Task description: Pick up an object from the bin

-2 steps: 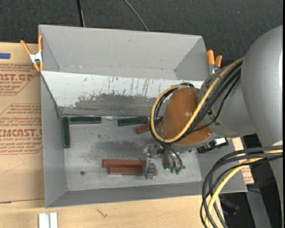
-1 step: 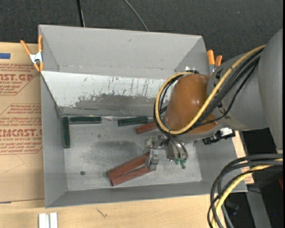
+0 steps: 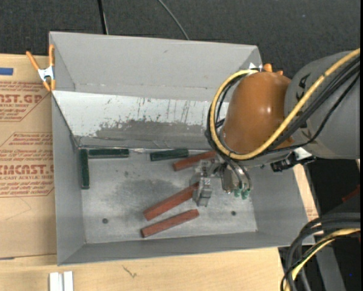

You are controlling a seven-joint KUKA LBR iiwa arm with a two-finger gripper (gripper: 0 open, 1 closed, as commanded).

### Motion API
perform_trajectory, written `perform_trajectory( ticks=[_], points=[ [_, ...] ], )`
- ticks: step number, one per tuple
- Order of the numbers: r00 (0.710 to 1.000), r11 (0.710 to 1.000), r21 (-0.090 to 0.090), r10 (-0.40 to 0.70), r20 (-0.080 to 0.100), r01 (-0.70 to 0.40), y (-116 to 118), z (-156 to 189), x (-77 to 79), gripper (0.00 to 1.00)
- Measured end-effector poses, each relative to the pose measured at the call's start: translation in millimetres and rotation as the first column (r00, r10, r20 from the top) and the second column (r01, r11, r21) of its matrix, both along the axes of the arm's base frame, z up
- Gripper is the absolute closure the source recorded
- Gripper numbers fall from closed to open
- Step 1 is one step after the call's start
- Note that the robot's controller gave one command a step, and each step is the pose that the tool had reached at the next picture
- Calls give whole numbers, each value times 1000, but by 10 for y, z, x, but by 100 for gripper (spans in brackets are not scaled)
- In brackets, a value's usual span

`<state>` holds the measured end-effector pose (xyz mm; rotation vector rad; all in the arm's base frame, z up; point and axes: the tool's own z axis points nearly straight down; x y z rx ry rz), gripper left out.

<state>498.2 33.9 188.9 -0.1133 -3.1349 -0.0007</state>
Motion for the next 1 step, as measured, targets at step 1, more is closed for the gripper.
perform_trajectory(
  ticks=[1],
  points=[
    [999, 999, 0, 32, 10, -32, 30, 283, 14, 100]
  ],
)
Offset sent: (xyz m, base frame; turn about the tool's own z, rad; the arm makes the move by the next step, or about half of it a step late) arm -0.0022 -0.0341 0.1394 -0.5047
